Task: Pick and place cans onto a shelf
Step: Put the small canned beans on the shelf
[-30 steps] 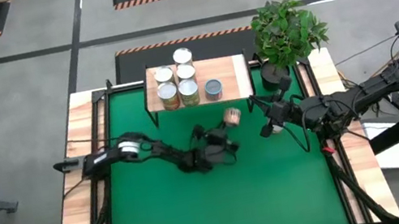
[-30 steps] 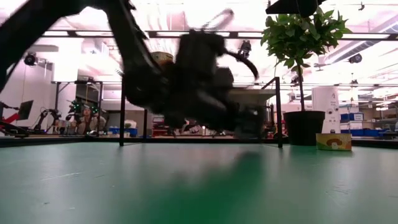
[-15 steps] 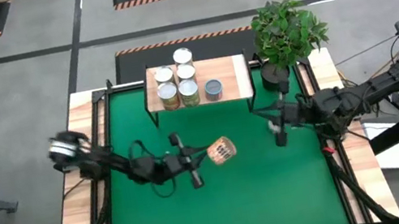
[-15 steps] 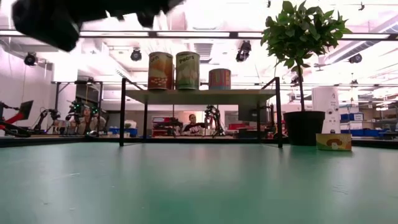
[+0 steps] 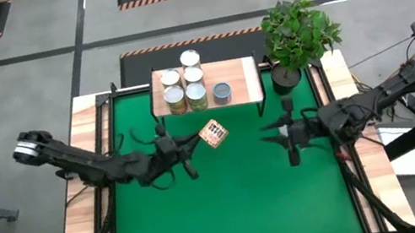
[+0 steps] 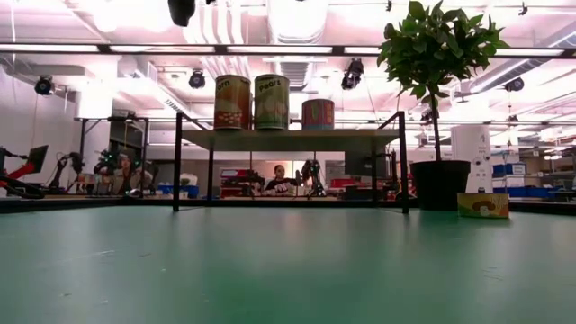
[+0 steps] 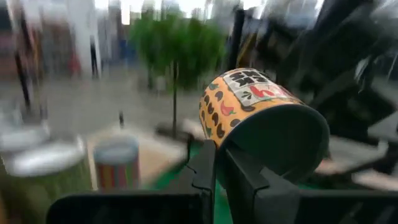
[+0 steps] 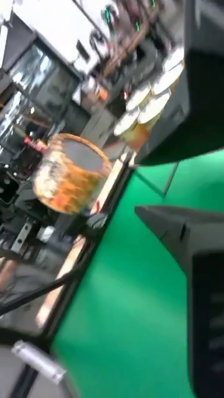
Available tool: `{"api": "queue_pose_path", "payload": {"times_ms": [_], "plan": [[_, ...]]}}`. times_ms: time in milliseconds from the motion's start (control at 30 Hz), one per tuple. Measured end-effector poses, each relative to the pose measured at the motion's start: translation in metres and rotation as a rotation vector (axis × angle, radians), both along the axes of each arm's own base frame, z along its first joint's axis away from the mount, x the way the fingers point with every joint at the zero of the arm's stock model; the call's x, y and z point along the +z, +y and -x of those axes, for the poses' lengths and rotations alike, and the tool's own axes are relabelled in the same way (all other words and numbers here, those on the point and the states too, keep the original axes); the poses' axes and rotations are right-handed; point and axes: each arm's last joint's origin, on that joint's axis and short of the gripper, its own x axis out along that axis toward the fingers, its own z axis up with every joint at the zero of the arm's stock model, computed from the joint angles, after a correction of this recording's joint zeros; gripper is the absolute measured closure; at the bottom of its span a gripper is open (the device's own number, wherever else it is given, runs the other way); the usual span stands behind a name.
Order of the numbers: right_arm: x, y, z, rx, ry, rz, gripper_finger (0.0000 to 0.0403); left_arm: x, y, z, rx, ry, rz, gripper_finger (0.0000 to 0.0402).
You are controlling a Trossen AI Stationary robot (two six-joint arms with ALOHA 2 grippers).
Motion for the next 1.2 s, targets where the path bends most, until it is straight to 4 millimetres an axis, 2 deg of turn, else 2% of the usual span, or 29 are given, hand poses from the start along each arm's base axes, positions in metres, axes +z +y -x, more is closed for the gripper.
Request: {"api": "queue_pose_path", "payload": {"times_ms": [100, 200, 433, 533, 700, 900, 1200], "plan": [[0.007, 0.006, -0.011, -0.054, 0.037, 0.072, 0.0242, 0.013, 0.000, -0.002, 0.015, 0.116, 0.157, 0.0400], [0.015, 0.010, -0.024, -0.100, 0.093, 0.134, 0.0192, 0.038, 0.001, -0.003, 0.046, 0.200, 0.276, 0.0400], [0.038, 0.023, -0.059, -0.089, 0.276, 0.214, 0.0107, 0.075, -0.002, -0.017, 0.121, 0.380, 0.378, 0.0400], [0.044, 0.029, -0.074, -0.084, 0.325, 0.244, 0.0083, 0.082, -0.004, -0.029, 0.149, 0.434, 0.368, 0.0400], [0.049, 0.033, -0.095, -0.094, 0.372, 0.262, 0.0063, 0.093, -0.008, -0.043, 0.144, 0.467, 0.338, 0.0400], [0.049, 0.036, -0.111, -0.118, 0.374, 0.265, 0.0060, 0.092, -0.013, -0.055, 0.123, 0.503, 0.313, 0.0400], [0.044, 0.029, -0.120, -0.186, 0.396, 0.294, 0.0068, 0.090, -0.016, -0.057, 0.101, 0.513, 0.313, 0.0400]]}}
